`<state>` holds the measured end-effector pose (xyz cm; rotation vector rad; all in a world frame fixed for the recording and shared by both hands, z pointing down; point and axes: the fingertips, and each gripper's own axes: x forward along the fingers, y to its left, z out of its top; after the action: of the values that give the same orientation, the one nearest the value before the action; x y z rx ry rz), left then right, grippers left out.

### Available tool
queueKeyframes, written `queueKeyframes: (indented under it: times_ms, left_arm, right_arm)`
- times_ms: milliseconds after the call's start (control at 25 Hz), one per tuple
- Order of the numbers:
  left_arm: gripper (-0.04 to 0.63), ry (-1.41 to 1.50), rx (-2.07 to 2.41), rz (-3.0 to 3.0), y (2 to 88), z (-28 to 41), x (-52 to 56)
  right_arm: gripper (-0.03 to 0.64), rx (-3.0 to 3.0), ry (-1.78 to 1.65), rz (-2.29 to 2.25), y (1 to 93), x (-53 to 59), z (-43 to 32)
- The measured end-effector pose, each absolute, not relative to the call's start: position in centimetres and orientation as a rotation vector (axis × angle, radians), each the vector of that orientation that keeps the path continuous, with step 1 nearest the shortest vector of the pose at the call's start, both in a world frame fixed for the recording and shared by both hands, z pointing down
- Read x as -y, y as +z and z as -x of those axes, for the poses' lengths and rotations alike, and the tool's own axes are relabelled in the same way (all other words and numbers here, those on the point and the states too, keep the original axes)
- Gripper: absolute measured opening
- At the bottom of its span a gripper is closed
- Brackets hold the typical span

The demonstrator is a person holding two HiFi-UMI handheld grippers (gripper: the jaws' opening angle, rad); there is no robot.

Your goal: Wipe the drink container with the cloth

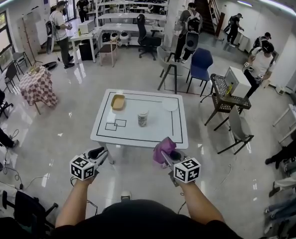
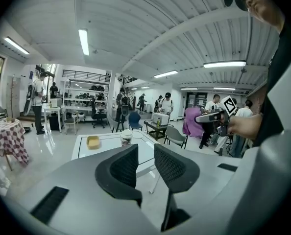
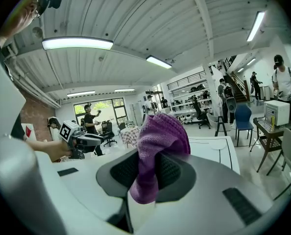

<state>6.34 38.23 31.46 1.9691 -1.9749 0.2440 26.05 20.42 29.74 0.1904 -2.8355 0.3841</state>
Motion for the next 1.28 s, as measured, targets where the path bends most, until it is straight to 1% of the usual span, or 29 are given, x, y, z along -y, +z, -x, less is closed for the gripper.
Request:
queueKeyframes:
  times_ms: [280, 760, 1280]
  left_arm:
    - [0.118, 0.269, 1.929, -1.998, 32.9, 3.6, -32.1]
    - [0.118, 0.250, 1.855, -2.054, 35.8, 15.4, -27.3]
    - [0.118, 0.243, 1.759, -2.141, 35.8, 23.5, -24.6]
  right_arm:
    - [0.092, 2.832, 0.409, -0.216, 31.4, -15.2, -16.1]
    - [0.092, 2.811, 0.414, -0.318, 33.3, -11.9, -5.6]
    - [0.092, 2.792, 0.448, -0.415, 33.0, -11.2, 2.6]
